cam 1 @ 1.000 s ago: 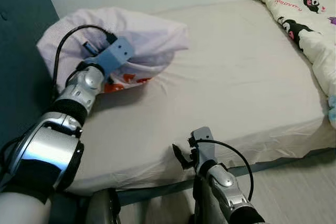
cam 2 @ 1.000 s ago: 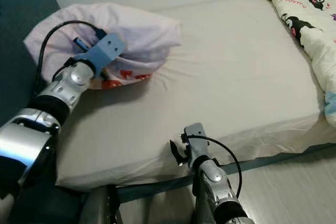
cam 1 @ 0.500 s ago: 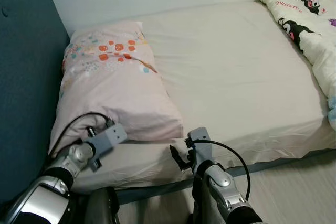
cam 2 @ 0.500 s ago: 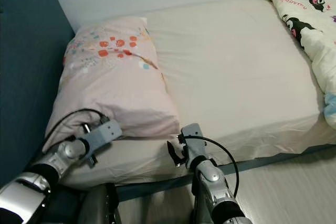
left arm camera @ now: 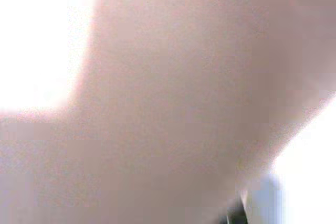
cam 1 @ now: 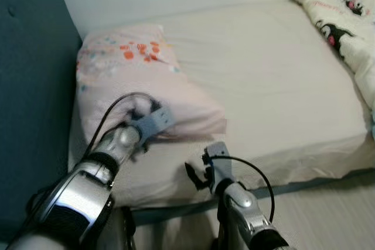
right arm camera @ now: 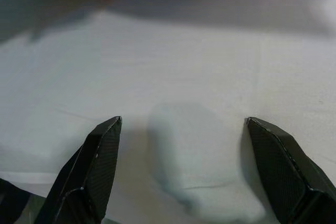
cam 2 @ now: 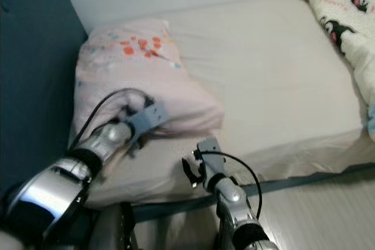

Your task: Clean up the room

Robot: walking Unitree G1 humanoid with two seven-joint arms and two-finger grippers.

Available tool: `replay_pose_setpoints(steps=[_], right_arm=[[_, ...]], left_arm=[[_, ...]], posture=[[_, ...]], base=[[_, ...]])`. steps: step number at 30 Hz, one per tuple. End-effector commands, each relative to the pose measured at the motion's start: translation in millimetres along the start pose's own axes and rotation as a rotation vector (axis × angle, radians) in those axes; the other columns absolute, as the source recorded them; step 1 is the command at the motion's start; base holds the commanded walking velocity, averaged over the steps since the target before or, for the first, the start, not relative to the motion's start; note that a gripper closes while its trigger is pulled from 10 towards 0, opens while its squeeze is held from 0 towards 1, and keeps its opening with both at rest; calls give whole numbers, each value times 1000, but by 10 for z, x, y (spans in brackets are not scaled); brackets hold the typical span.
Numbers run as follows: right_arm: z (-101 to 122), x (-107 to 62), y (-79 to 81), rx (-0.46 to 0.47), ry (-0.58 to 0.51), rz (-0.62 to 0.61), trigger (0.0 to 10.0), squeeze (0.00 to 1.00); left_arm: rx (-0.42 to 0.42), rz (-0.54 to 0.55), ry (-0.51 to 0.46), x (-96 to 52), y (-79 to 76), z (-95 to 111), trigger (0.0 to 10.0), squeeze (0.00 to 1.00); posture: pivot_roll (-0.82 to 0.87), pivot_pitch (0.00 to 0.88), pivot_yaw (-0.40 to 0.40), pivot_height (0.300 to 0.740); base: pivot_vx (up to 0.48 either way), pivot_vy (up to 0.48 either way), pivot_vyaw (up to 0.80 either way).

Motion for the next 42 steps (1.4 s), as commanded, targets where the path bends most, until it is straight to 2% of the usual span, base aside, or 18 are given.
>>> replay_pose_setpoints(steps=[1, 7, 11, 12, 14, 19, 23, 25, 27, 29, 30, 31, 33, 34, 36, 38, 39, 42], right_arm=[[-120, -67, -2, 32, 34, -32, 10000, 0], [-125, -80, -27, 36, 34, -58, 10000, 0], [-126, -80, -29, 35, 34, -60, 10000, 0], [-113, -65, -23, 33, 34, -54, 10000, 0], [-108, -58, -18, 32, 35, -50, 10000, 0], [-69, -22, 60, 25, 29, -18, 10000, 0], [-28, -1, 62, 23, 19, -6, 10000, 0], [-18, 3, 58, 21, 16, -2, 10000, 0], [-18, 1, 45, 18, 15, 6, 10000, 0], [-23, -1, 42, 18, 17, 7, 10000, 0], [-30, -5, 42, 18, 19, 10, 10000, 0], [-34, -7, 42, 18, 20, 12, 10000, 0], [-38, -10, 44, 25, 20, 16, 10000, 0], [-38, -10, 44, 25, 20, 16, 10000, 0], [-43, -14, 44, 29, 22, 20, 10000, 0], [-43, -14, 44, 29, 22, 20, 10000, 0], [-53, -18, 46, 34, 26, 25, 10000, 0], [-104, -49, 32, 35, 40, 38, 10000, 0]], left_arm=[[38, 81, -23, 20, 196, 171, 0, 0], [121, 240, -56, -24, 660, 425, 0, 0], [149, 266, -50, -46, 749, 429, 0, 0], [179, 223, 11, -68, 708, 209, 0, 0], [191, 199, 36, -77, 674, 116, 0, 0], [318, 6, 201, -180, 275, -541, 0, 0], [330, -41, 287, -306, 161, -891, 0, 0], [282, -29, 290, -327, 161, -934, 0, 0], [106, -2, 247, -322, 147, -908, 0, 0], [43, 0, 225, -312, 134, -879, 0, 0], [-103, -34, 163, -286, 68, -799, 2706, 0], [-199, -57, 116, -273, 30, -740, 2706, 0], [-473, -146, 11, -276, -50, -642, 9333, 0], [-473, -146, 11, -276, -50, -642, 9333, 0], [-614, -269, -59, -341, -137, -646, 10000, 0], [-614, -269, -59, -341, -137, -646, 10000, 0], [-633, -340, -68, -403, -200, -703, 10000, 0], [-621, -606, -28, -970, -562, -1151, 10000, 0]], posture=[[-64, 277, 94, 552], [-73, 275, 108, 552], [-72, 275, 108, 552], [-55, 276, 93, 552], [-55, 276, 93, 552], [-63, 274, 66, 552], [-69, 276, 46, 552], [-65, 274, 37, 552], [-53, 269, 23, 552], [-53, 269, 23, 552], [-46, 263, 10, 552], [-46, 263, 10, 552], [-41, 258, -3, 552], [-41, 258, -3, 552], [-38, 251, -12, 552], [-38, 251, -12, 552], [-37, 249, -13, 552], [-22, 220, -50, 552]], base=[[0, 0, 0], [0, 0, 0], [0, 0, 0], [0, 0, 0], [0, 0, 0], [0, 0, 0], [0, 0, 0], [0, 0, 0], [0, 0, 0], [0, 0, 0], [0, 0, 0], [0, 0, 0], [0, 0, 0], [0, 0, 0], [0, 0, 0], [0, 0, 0], [0, 0, 0], [0, 0, 0]])
Point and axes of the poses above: a point about 5 cm out from each wrist's last joint towards the gripper, its own x axis pointing out of the wrist towards the gripper, its own z axis along the axis of the wrist's last joint, y = z × x, the point moved 2 cm from there along x, pointing out of the wrist towards the gripper, and after that the axes turned 10 degrees about -x, right-handed, at the moved point
